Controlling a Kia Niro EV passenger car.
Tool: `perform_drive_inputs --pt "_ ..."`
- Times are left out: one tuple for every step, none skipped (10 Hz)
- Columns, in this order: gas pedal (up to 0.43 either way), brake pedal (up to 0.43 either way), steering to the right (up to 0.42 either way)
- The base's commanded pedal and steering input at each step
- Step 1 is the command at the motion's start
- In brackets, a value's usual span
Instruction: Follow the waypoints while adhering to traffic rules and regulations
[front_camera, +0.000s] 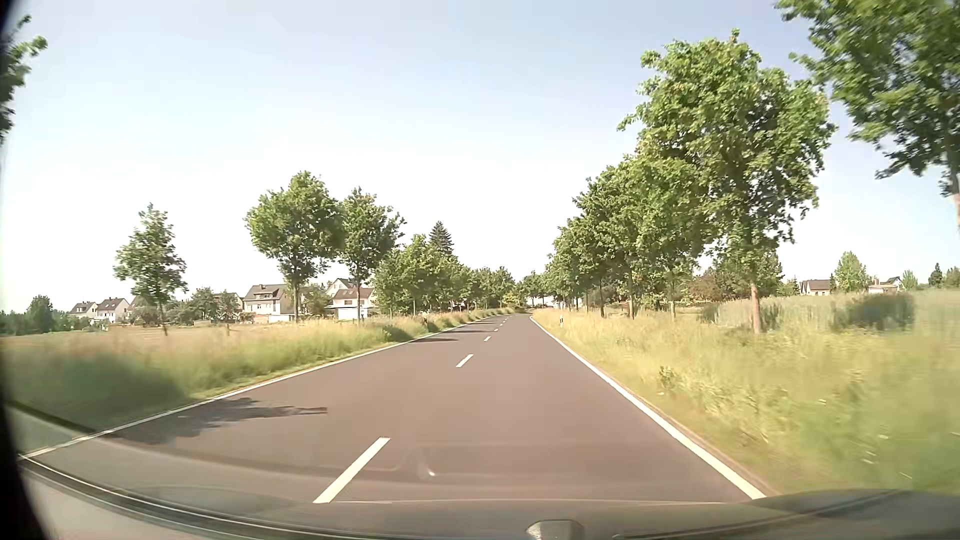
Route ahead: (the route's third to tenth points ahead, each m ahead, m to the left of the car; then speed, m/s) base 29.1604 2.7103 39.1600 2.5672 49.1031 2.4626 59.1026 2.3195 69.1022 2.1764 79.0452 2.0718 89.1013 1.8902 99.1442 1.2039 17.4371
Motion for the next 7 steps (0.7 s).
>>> perform_drive_inputs --pt "0.0 0.024 0.003" --pt "0.0 0.024 0.003" --pt "0.0 0.024 0.002" --pt "0.0 0.024 0.002" --pt "0.0 0.024 0.001" --pt "0.0 0.024 0.0" --pt "0.0 0.024 0.0"
